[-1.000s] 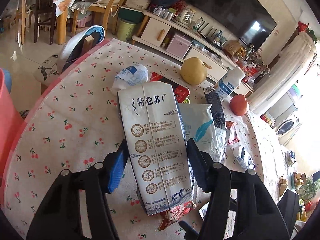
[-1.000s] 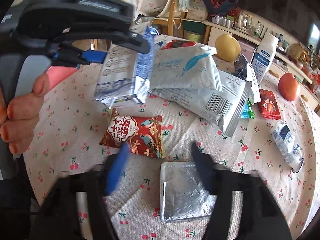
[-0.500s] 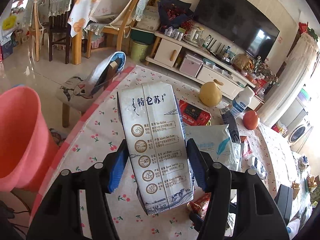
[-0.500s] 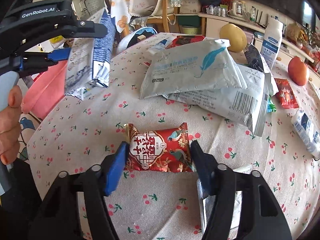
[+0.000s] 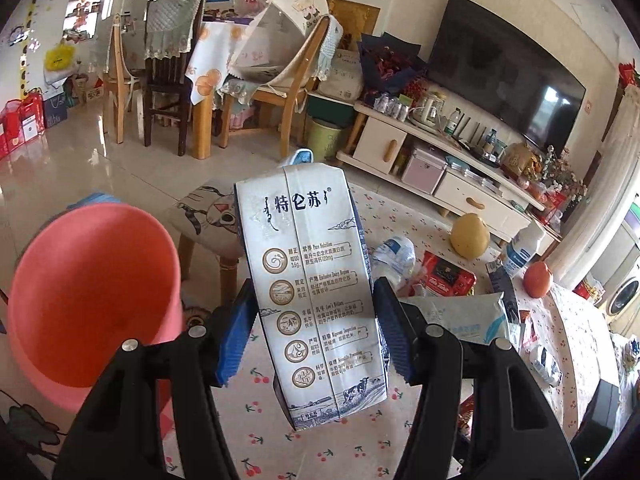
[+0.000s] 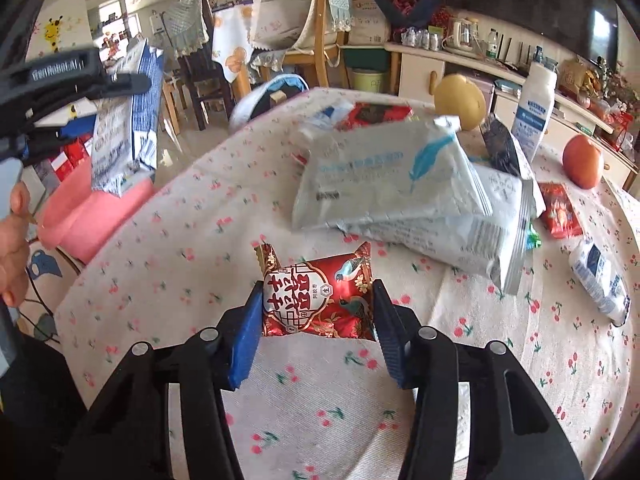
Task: Collect trash
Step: 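Lift the carton with the left tool while the right tool grasps the red snack bag, then drop the carton and red snack bag into the pink bucket with both tools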
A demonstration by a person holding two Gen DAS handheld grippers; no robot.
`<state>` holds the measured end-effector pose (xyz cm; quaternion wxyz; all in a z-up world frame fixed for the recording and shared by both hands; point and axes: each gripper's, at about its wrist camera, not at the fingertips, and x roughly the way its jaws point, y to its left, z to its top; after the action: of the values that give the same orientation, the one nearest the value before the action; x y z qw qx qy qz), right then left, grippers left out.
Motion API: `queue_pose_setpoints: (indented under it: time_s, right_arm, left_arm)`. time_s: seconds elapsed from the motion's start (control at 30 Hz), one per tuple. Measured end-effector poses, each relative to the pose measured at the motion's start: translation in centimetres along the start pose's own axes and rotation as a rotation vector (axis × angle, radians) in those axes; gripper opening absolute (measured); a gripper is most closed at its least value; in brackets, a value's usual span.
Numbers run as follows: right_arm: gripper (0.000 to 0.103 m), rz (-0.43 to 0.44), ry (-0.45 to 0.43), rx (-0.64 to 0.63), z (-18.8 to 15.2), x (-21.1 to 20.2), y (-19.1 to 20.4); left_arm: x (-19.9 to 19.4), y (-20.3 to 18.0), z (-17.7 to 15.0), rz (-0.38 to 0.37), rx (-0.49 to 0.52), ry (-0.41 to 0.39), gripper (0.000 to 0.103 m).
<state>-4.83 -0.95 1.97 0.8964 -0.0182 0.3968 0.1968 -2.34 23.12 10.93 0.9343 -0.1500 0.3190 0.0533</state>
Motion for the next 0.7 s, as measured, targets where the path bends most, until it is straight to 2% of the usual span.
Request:
queue_pose_setpoints:
  time_s: [0.2, 0.37, 0.57, 0.7]
  right_arm:
    - [0.052, 0.109, -0.08, 0.004, 4.0, -1.2, 3.8]
    - [0.053, 0.238, -0.115, -0.039, 7.8, -0.4, 9.4]
    - [0.053, 0.355, -0.117, -0.126, 11.7, 2.1, 17.2]
    - [0.054, 0.4, -0.085, -0.188, 13.2, 4.7, 21.8]
  left_arm:
    - [-1.1, 5.1, 1.5, 0.102, -0.111, -0.05, 0.06]
    - [-2.0, 11.1, 2.8, 0.215, -0.235, -0.088, 0.06]
    - [-2.0, 18.0, 2.9, 0.271, -0.421, -0.06, 0.06]
    - [-1.3, 20.8, 2.4, 0.292, -0.509, -0.018, 0.061]
